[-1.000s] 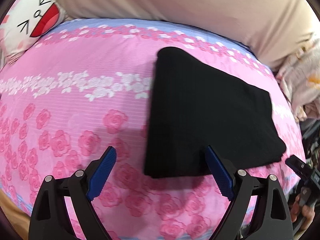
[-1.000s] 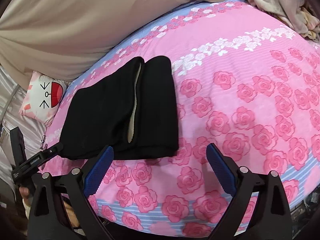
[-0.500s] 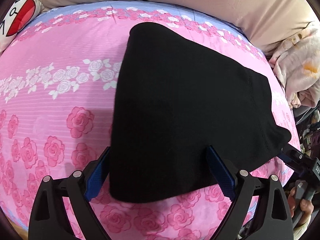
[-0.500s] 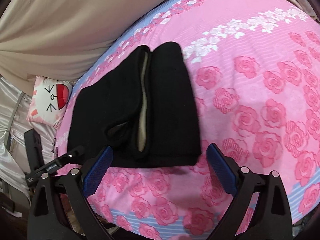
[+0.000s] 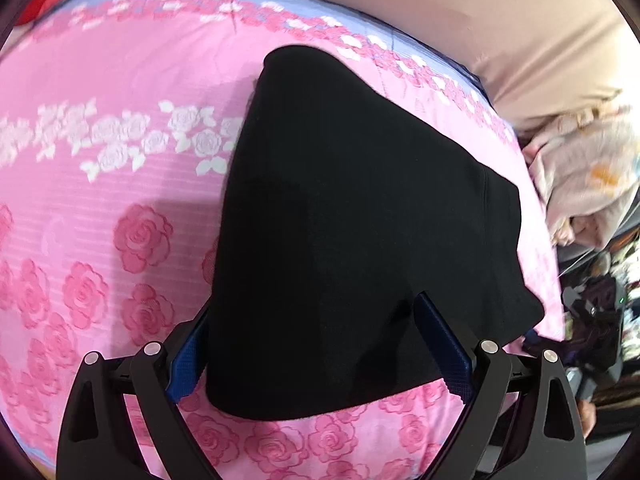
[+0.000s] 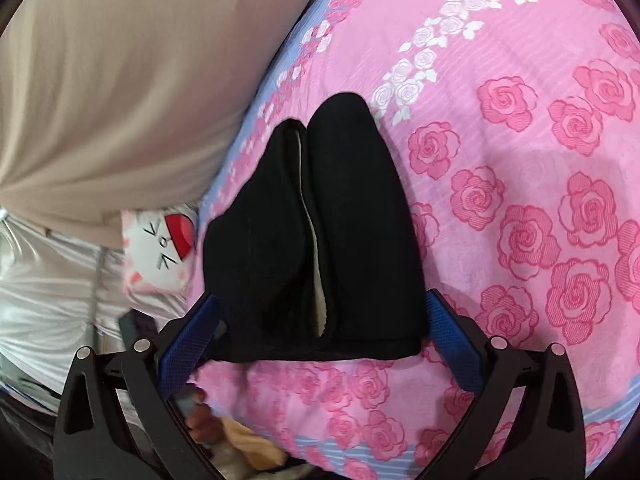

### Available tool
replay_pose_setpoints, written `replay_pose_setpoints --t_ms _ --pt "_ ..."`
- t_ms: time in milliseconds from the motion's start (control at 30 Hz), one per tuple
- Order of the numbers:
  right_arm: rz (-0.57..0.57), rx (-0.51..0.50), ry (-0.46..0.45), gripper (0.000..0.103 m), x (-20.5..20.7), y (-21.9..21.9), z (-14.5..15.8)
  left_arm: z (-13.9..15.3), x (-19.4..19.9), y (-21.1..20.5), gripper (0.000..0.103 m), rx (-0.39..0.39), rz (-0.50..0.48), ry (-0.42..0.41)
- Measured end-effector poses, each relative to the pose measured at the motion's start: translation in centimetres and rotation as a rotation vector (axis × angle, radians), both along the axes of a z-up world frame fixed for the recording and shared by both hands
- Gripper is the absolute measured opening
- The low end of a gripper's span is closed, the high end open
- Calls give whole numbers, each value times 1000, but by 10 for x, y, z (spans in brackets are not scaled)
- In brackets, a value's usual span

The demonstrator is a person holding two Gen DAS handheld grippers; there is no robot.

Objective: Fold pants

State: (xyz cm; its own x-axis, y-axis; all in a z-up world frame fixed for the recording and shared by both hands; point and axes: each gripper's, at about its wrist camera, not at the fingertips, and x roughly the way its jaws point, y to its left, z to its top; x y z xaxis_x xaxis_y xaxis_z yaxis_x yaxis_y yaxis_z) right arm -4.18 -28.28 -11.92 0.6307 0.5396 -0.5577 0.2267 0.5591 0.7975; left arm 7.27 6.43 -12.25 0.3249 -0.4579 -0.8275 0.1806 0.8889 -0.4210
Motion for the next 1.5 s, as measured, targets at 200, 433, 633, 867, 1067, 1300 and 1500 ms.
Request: replay_pose_setpoints --t_ms 200,433,633,867,1067,1300,1500 --pt "83 -282 60 98 30 42 7 -1 -2 -20 94 110 7 -34" --pt "72 -430 -53 98 31 57 5 -5 4 -30 98 156 25 -93" --pt "62 -472 -136 98 25 59 1 -6 6 -34 98 176 27 -132" --pt "15 -443 -119 98 26 55 3 -7 8 -36 98 169 47 -165" --pt "-7 -506 -96 98 30 65 7 -7 10 -38 98 171 61 -173" --pt "-9 -530 -108 71 24 64 11 3 -2 -27 74 109 54 -191" --pt "30 -488 -119 95 29 62 6 -5 3 -31 93 110 93 -167"
